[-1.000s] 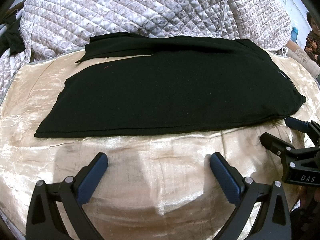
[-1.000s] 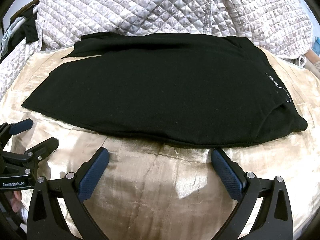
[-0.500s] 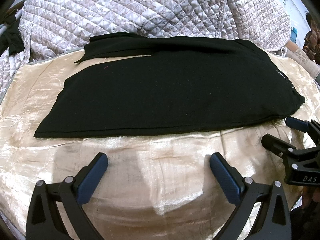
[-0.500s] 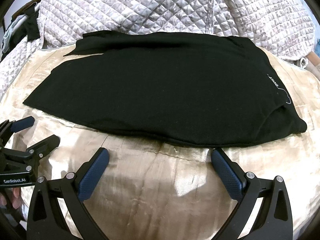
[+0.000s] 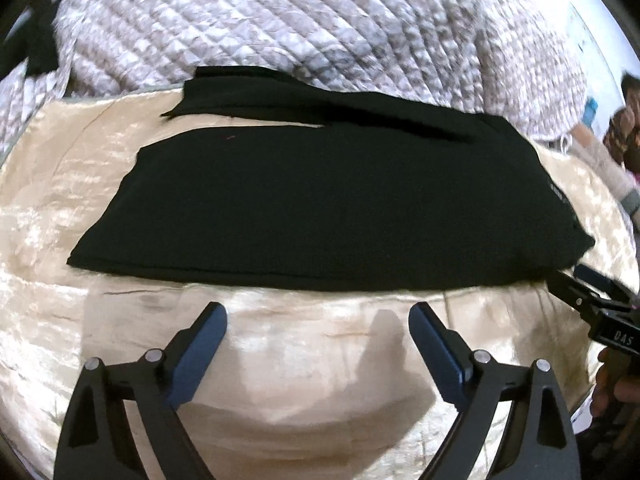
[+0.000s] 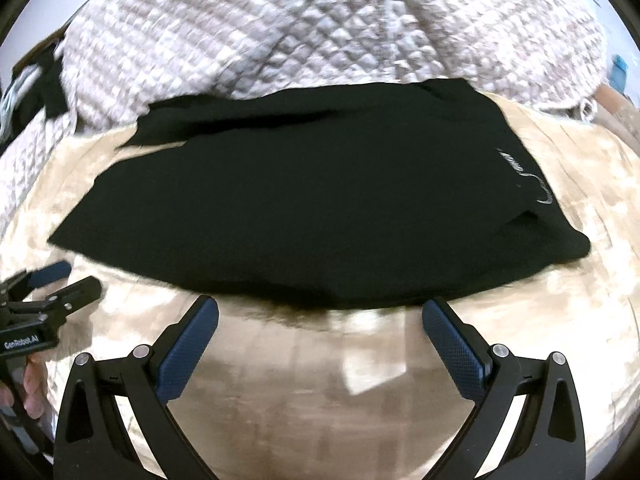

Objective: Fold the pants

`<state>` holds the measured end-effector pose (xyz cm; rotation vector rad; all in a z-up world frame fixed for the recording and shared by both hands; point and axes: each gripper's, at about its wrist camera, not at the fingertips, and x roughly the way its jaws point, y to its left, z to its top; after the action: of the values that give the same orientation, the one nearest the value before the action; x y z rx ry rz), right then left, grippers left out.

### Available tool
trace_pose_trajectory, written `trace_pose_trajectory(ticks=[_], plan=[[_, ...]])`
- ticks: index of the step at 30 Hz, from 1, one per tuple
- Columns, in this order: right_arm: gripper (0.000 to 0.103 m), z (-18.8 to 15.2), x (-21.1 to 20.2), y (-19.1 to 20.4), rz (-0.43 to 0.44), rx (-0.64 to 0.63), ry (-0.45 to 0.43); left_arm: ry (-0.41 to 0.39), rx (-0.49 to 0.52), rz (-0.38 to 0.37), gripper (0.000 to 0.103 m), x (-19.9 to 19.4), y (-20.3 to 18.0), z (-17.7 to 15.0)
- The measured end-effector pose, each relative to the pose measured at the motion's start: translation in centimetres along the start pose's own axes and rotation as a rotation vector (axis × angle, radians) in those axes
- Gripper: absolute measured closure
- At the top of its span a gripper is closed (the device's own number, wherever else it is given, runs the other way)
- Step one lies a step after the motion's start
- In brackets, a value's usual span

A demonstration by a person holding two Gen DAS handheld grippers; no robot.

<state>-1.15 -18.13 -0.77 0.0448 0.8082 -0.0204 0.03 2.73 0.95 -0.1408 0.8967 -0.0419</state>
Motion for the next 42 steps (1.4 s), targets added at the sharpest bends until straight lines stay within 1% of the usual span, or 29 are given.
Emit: trace_pose_trajectory(ticks=[2,6,9,14,17,19,20,21,22,23,24,25,26,27,28,29,31,33,35,37,38,42], plan=[[0.003,0.2,-0.1,-1.5,0.002,0.057,-0.001,-0.007,-0.046,-0.014,0.010,-0.2,1.1,0.3],[0.007,0.5,-0.2,-4.0,0.012,0.162,-0.021,-0.009,-0.137,-0.013,0.010,0.0,3.4,0.8],[0.007,1.0,0.1,-5.5,0.024,0.234,-0.031,-0.003,-0.216,-0.058,0.011,0.5,5.3,1.3],[0.007,1.9,0.8,-7.6,0.049,0.332,-0.062,-0.025,-0.285,-0.096,0.012,1.1,6.9,2.0],[0.015,2.4,0.8,-9.5,0.064,0.428,-0.091,-0.037,-0.319,-0.101,0.020,1.4,7.8,2.4],[0.025,2.7,0.9,-10.9,0.070,0.496,-0.106,-0.046,-0.325,-0.092,0.025,1.6,8.2,2.7],[0.029,2.8,1.0,-11.6,0.069,0.525,-0.109,-0.048,-0.324,-0.084,0.030,1.7,8.3,2.8],[0.035,3.0,1.1,-12.0,0.064,0.545,-0.109,-0.052,-0.327,-0.076,0.035,1.8,8.4,3.0],[0.039,3.1,1.2,-12.4,0.064,0.557,-0.110,-0.053,-0.330,-0.070,0.038,1.9,8.6,3.1],[0.042,3.2,1.4,-12.7,0.063,0.568,-0.110,-0.053,-0.334,-0.060,0.044,2.1,8.8,3.2],[0.047,3.4,1.5,-12.9,0.058,0.577,-0.109,-0.054,-0.336,-0.051,0.050,2.3,9.0,3.3],[0.055,3.5,1.6,-13.0,0.052,0.578,-0.106,-0.057,-0.336,-0.042,0.054,2.3,9.1,3.4],[0.061,3.5,1.7,-13.1,0.042,0.582,-0.099,-0.060,-0.335,-0.025,0.064,2.5,9.3,3.6],[0.074,3.5,1.9,-13.3,0.032,0.590,-0.094,-0.061,-0.333,-0.009,0.078,2.6,9.3,3.8],[0.086,3.4,2.0,-13.6,0.030,0.598,-0.091,-0.062,-0.335,0.010,0.086,2.8,9.5,3.9],[0.088,3.3,2.1,-13.9,0.037,0.609,-0.086,-0.059,-0.341,0.019,0.093,3.0,9.8,4.0],[0.095,3.4,2.2,-14.2,0.051,0.621,-0.083,-0.056,-0.351,0.015,0.097,3.0,10.1,4.1],[0.097,3.6,1.7,-14.1,0.068,0.613,-0.090,-0.068,-0.340,0.015,0.099,2.2,9.9,4.3],[0.098,3.8,1.0,-14.1,0.088,0.613,-0.101,-0.089,-0.315,0.017,0.099,1.0,9.4,4.4],[0.098,4.0,-0.2,-14.1,0.107,0.608,-0.110,-0.102,-0.303,-0.004,0.099,-0.4,9.2,4.3],[0.098,4.0,-0.7,-14.0,0.111,0.606,-0.111,-0.107,-0.292,-0.001,0.099,-1.0,9.1,4.2],[0.098,2.8,-3.6,-14.1,0.129,0.611,-0.101,-0.134,-0.276,-0.017,0.099,-4.1,9.0,2.9]])
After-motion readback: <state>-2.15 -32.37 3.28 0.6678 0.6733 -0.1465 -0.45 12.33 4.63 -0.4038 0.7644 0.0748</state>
